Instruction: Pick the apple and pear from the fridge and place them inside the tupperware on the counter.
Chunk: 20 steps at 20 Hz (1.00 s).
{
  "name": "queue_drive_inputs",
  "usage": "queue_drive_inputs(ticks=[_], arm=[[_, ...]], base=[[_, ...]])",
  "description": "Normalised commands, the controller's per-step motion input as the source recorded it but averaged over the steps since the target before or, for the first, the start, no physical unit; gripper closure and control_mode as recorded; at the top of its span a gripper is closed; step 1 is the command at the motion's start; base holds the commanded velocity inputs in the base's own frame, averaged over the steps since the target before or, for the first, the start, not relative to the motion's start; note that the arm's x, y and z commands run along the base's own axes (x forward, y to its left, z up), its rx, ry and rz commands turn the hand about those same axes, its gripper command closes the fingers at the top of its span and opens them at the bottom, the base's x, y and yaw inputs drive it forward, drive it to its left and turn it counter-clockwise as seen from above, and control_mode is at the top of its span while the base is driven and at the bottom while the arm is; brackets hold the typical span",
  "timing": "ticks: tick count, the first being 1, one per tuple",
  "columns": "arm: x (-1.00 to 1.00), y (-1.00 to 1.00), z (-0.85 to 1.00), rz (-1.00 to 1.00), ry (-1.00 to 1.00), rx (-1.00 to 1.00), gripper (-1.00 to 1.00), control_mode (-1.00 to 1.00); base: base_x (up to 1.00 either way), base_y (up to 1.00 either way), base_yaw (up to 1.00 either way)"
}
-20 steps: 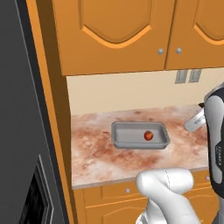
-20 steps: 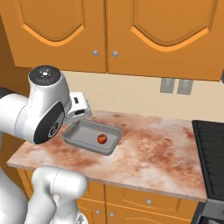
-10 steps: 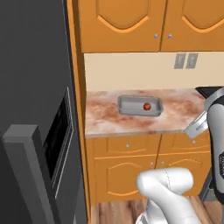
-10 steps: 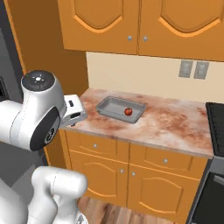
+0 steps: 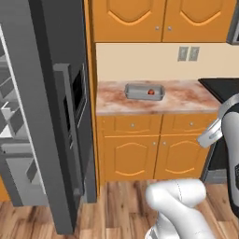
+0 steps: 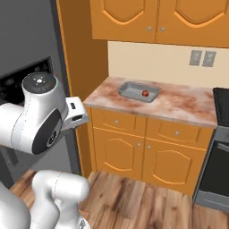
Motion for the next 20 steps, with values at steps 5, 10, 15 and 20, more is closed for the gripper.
queue_drive_inputs(ticks=[5, 10, 15, 20], arm=[[0.00, 0.00, 0.00, 0.00, 0.00, 0.00, -1.00, 1.00], [0.00, 0.00, 0.00, 0.00, 0.00, 0.00, -1.00, 1.00], [0.00, 0.00, 0.00, 0.00, 0.00, 0.00, -1.00, 1.00], [0.00, 0.00, 0.00, 0.00, 0.00, 0.00, -1.00, 1.00]], base=[[-0.97, 0.52, 0.04], [-0.57, 0.77, 0.03], [-0.45, 0.83, 0.01], [-0.28, 0.94, 0.00]])
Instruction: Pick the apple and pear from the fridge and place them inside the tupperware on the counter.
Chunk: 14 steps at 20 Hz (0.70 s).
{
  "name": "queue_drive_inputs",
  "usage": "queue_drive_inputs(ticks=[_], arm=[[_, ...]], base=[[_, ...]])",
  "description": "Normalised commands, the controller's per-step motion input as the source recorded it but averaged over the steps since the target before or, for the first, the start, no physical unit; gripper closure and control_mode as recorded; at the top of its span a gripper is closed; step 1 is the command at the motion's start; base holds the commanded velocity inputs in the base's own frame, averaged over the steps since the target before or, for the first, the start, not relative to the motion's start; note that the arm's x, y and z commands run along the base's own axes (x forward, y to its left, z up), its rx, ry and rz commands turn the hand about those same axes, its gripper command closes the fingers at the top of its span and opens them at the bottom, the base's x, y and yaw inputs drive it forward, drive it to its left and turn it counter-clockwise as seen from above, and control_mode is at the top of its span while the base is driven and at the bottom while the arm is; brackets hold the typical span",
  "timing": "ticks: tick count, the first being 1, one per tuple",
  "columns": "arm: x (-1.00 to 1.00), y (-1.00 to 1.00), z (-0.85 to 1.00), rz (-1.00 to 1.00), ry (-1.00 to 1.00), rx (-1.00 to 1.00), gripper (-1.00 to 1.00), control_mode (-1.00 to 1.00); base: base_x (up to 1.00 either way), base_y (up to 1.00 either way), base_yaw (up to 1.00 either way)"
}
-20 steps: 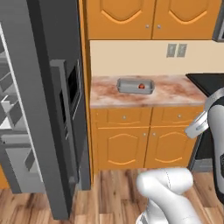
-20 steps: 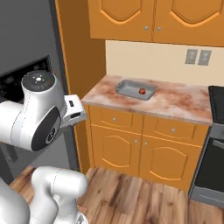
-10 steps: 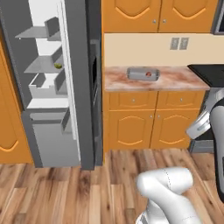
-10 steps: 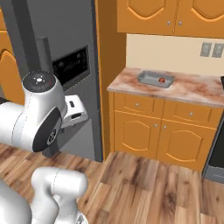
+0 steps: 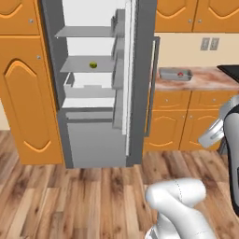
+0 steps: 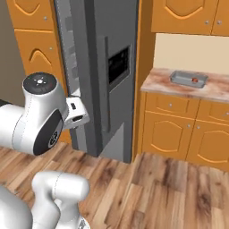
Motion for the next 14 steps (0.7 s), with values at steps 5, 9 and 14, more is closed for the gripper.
queue_drive_inputs(ticks=[5, 9, 14], arm=[[0.00, 0.00, 0.00, 0.00, 0.00, 0.00, -1.00, 1.00], [0.00, 0.00, 0.00, 0.00, 0.00, 0.00, -1.00, 1.00], [0.00, 0.00, 0.00, 0.00, 0.00, 0.00, -1.00, 1.00]], base=[[-0.18, 0.95, 0.00], [-0.12, 0.98, 0.00], [0.02, 0.95, 0.00]])
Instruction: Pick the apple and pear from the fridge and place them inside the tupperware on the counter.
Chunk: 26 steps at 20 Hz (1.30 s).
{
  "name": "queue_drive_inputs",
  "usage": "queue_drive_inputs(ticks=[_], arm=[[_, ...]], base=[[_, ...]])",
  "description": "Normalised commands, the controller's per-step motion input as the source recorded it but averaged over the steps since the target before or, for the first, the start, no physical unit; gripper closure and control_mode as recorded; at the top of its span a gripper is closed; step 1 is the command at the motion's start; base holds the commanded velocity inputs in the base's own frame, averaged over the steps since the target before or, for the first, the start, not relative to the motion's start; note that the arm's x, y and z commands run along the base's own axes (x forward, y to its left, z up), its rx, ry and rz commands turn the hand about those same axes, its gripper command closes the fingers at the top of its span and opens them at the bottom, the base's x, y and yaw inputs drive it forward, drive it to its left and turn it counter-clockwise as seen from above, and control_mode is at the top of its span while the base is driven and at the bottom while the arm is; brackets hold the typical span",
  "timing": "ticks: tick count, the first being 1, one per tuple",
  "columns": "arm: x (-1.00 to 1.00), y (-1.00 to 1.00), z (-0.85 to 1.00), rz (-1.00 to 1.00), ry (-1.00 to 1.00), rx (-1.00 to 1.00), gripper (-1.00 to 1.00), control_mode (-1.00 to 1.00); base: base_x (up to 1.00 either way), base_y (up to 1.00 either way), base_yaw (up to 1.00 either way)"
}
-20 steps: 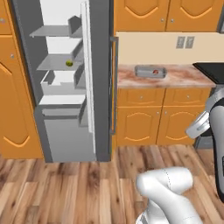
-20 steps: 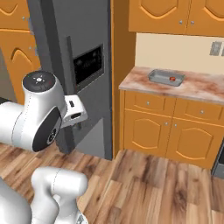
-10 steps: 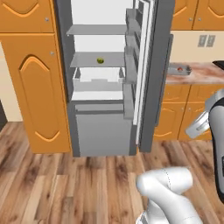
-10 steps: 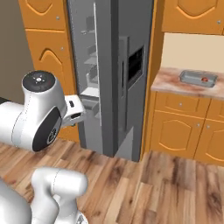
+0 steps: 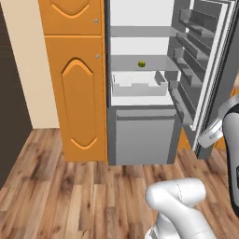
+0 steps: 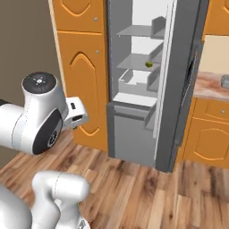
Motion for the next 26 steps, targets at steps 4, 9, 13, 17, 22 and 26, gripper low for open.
queue_drive_inputs(ticks=[4, 9, 13, 17, 22, 26], arm=[[0.00, 0.00, 0.00, 0.00, 0.00, 0.00, -1.00, 1.00], [0.00, 0.00, 0.00, 0.00, 0.00, 0.00, -1.00, 1.00], [0.00, 0.00, 0.00, 0.00, 0.00, 0.00, -1.00, 1.00], [0.00, 0.00, 0.00, 0.00, 0.00, 0.00, -1.00, 1.00], [0.00, 0.00, 0.00, 0.00, 0.00, 0.00, -1.00, 1.00], [0.00, 0.00, 0.00, 0.00, 0.00, 0.00, -1.00, 1.00]], base=[[0.19, 0.29, -0.01], [0.20, -0.16, -0.05], [0.27, -0.39, -0.07], [0.63, -0.14, -0.13], [0.90, 0.00, -0.15], [0.95, 0.00, -0.14]])
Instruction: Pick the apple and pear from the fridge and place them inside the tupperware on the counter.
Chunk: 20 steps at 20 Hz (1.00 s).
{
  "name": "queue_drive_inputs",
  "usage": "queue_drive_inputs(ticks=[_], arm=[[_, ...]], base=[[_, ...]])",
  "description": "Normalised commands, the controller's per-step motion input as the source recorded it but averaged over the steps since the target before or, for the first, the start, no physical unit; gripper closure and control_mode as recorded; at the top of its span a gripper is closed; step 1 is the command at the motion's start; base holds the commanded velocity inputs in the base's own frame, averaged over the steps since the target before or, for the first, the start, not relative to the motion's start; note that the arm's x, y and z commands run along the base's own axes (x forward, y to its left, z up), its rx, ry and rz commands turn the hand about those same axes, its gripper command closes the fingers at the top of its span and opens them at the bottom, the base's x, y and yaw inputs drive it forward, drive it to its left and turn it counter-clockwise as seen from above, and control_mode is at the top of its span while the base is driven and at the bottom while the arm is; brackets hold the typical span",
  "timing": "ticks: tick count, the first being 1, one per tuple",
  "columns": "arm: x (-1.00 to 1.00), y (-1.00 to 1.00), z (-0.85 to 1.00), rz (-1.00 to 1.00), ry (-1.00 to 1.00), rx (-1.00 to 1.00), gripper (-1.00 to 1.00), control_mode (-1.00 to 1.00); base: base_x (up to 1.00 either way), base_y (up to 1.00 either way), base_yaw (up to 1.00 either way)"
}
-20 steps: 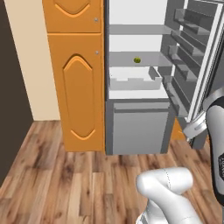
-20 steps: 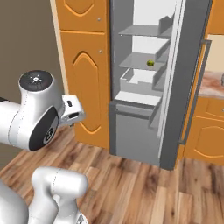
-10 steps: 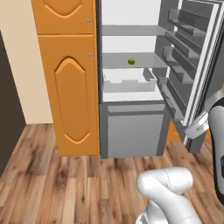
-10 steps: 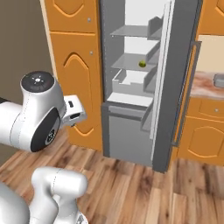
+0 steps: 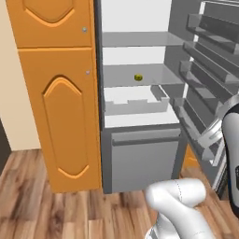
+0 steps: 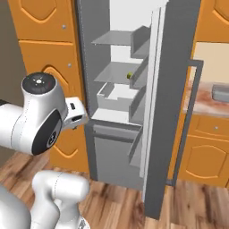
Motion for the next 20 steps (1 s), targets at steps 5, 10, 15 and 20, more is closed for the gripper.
queue_drive_inputs(ticks=[5, 10, 15, 20], arm=[[0.00, 0.00, 0.00, 0.00, 0.00, 0.00, -1.00, 1.00], [0.00, 0.00, 0.00, 0.00, 0.00, 0.00, -1.00, 1.00], [0.00, 0.00, 0.00, 0.00, 0.00, 0.00, -1.00, 1.00], [0.08, 0.03, -0.07, -0.03, 0.00, -0.01, -1.00, -1.00]], base=[[0.87, 0.00, -0.14], [0.84, 0.03, -0.14], [0.70, 0.13, -0.13], [0.40, 0.14, -0.11]])
